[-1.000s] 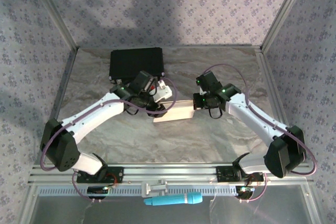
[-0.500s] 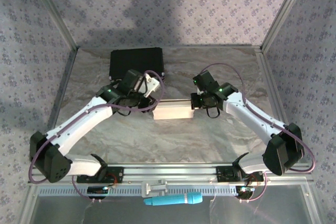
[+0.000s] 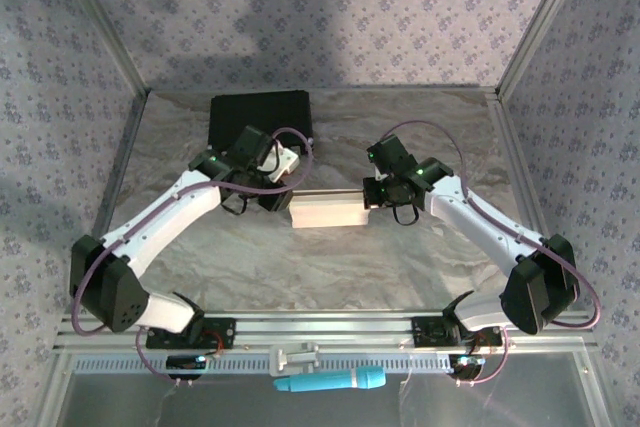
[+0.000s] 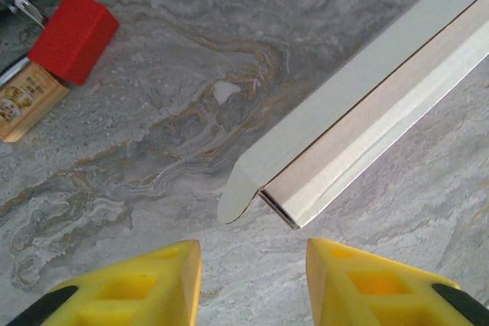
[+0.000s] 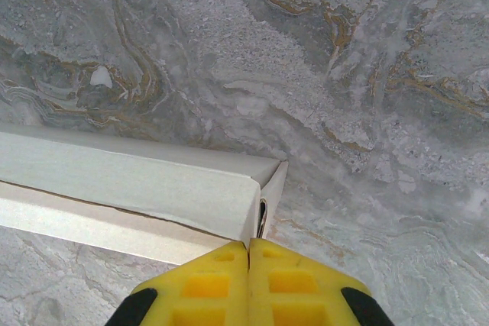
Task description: Fold the paper box
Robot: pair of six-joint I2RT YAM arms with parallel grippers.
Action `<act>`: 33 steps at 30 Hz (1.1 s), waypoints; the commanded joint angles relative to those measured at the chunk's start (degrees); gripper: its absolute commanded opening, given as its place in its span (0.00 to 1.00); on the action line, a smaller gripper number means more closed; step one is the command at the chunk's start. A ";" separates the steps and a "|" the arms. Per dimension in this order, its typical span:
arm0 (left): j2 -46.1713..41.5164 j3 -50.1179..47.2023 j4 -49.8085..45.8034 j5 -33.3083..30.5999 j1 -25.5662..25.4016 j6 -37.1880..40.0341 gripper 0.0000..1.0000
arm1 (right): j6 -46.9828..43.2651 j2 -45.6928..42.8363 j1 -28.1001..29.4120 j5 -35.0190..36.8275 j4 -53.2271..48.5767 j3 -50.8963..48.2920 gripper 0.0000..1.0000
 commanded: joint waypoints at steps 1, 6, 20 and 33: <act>1.57 2.57 -1.18 1.06 0.72 2.83 0.41 | 0.57 0.69 0.46 0.33 -1.57 0.11 0.00; 2.70 2.85 -0.07 -0.45 1.13 3.82 0.41 | 0.49 0.63 0.37 0.06 -1.83 0.10 0.00; 6.02 4.26 0.97 1.02 1.50 4.95 0.34 | 0.41 0.52 0.11 -0.19 -1.79 -0.06 0.00; 6.39 5.40 0.23 1.43 1.44 5.22 0.27 | 0.42 0.85 -0.15 -0.77 -1.58 0.11 0.00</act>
